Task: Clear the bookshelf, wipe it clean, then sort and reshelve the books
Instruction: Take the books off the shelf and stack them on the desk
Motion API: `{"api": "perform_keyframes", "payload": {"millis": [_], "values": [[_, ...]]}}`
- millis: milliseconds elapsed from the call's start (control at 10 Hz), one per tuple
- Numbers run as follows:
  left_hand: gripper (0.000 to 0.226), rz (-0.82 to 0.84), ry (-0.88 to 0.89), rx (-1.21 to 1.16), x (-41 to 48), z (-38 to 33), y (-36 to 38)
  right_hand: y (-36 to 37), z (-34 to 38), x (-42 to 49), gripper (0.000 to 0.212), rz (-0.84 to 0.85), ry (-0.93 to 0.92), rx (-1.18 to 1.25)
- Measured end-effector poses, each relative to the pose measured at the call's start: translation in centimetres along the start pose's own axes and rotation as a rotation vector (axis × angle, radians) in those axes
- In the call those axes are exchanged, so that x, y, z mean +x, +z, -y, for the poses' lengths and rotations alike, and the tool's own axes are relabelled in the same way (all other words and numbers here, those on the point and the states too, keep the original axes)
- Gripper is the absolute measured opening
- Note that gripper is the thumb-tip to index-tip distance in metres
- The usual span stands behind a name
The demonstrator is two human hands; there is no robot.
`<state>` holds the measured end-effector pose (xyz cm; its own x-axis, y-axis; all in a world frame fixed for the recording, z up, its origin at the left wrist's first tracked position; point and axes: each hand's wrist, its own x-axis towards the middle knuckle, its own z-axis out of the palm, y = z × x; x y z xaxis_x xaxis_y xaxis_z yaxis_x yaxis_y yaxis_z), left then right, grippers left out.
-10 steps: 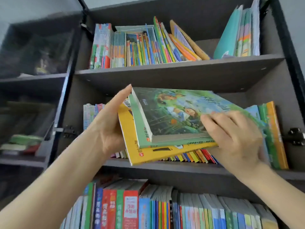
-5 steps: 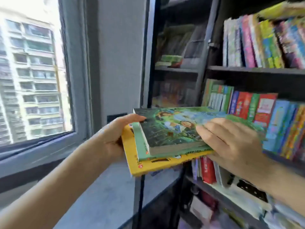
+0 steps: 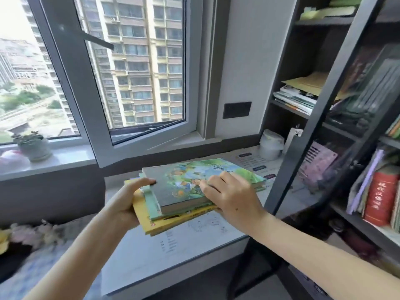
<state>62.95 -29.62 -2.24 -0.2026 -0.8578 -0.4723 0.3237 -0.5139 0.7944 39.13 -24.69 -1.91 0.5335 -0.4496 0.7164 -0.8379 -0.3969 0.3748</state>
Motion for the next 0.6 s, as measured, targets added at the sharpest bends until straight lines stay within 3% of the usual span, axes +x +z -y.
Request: {"api": "perform_keyframes", "payload": {"millis": [100,200,300,400,500,600], "values": [[0.032,-0.061,0.008,-0.125,3.7,2.5,-0.1,6.4,0.1,-2.0,0.052,0.17,0.208,-0.015],[0.033,-0.157,0.019,-0.194,9.4,5.2,1.1,11.2,-0.2,-3.9,0.106,0.452,0.91,0.358],[0.041,-0.176,0.026,-0.262,15.0,6.3,3.1,16.0,-2.1,-5.4,0.062,0.182,2.123,1.111],[0.046,-0.231,0.062,-0.201,19.2,7.1,4.6,20.0,-4.9,-5.7,0.038,0.035,2.478,1.51],[0.058,-0.207,0.072,-0.092,23.8,8.3,5.4,25.1,-6.3,-5.8,0.088,0.193,2.37,1.505],[0.041,-0.115,0.045,0.04,26.6,8.6,5.6,30.1,-6.9,-9.4,0.13,0.154,2.363,1.409]]}}
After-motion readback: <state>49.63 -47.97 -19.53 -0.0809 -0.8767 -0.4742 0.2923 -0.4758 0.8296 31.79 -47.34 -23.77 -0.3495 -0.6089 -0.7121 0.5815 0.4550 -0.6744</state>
